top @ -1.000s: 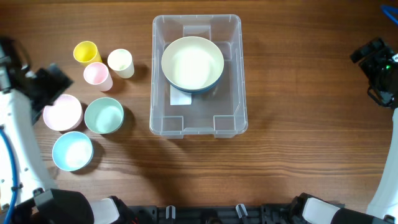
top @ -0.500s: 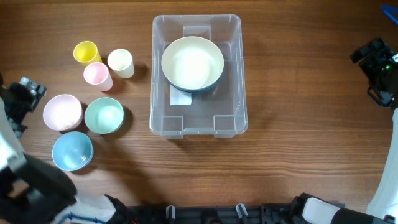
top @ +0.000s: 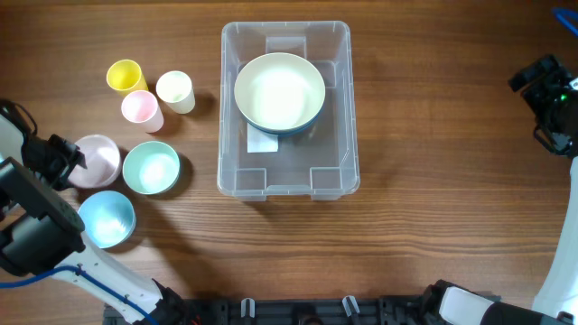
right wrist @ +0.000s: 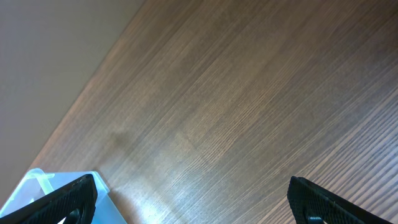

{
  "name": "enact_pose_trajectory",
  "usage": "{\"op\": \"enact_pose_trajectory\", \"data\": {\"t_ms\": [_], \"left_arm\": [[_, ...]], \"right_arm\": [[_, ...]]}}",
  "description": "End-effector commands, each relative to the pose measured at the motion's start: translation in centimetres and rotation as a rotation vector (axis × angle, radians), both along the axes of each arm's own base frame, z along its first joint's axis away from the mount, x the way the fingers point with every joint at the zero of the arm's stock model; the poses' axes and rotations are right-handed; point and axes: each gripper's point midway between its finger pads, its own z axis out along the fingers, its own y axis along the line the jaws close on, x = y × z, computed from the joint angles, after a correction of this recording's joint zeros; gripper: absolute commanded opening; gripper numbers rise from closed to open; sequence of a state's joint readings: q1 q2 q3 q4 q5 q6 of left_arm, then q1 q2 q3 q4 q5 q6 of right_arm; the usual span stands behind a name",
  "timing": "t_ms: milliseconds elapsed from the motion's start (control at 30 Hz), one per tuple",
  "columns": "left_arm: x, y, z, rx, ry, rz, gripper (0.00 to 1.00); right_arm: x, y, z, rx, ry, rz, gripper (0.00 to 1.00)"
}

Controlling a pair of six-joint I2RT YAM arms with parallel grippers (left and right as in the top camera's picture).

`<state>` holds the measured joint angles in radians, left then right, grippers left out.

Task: Pack container
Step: 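Grasp the pink bowl rim with the left gripper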

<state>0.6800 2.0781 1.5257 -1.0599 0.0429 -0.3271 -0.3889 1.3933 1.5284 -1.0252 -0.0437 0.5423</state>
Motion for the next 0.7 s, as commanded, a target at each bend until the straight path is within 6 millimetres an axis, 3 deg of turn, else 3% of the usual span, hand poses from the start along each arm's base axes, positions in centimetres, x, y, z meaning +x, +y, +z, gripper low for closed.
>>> {"op": "enact_pose_trajectory", "data": {"t_ms": [0,67,233,367,433,500,567,667], "left_arm": [[-1.0,0.6,-1.0,-0.004,0.020,0.019,0.18],[-1.3,0.9,-1.0,-0.004,0.019,0.034,0.04],[-1.7,1.0,-0.6,-0.048,-0.009,0.095,0.04],[-1.4,1.2,2.5,-0.058,-0.099,0.122,0.04],[-0.9,1.2,5.9,-0.019,-0.172,0.118,0.04],[0.2,-0.2,11.4,-0.001,-0.322,0.085,0.04],[0.8,-2.9,16.2,0.023,-0.445,0.001,0.04],[0.9,-9.0,22.8,0.097,-0.587,-0.179,0.04]], "right_arm": [[0.2,-0.3,0.1,-0.005,0.001,-0.015,1.00],[0.2,-0.3,0.1,-0.005,0.001,-0.014,1.00],[0.2,-0.3,0.1,-0.005,0.001,-0.015,1.00],[0.2,-0.3,0.1,-0.005,0.001,-0.015,1.00],[0.2,-0.3,0.1,-0.005,0.001,-0.015,1.00],[0.2,-0.3,0.1,-0.005,0.001,-0.014,1.00],[0.2,-0.3,0.1,-0.005,0.001,-0.014,1.00],[0.2,-0.3,0.1,-0.005,0.001,-0.014,1.00]]}}
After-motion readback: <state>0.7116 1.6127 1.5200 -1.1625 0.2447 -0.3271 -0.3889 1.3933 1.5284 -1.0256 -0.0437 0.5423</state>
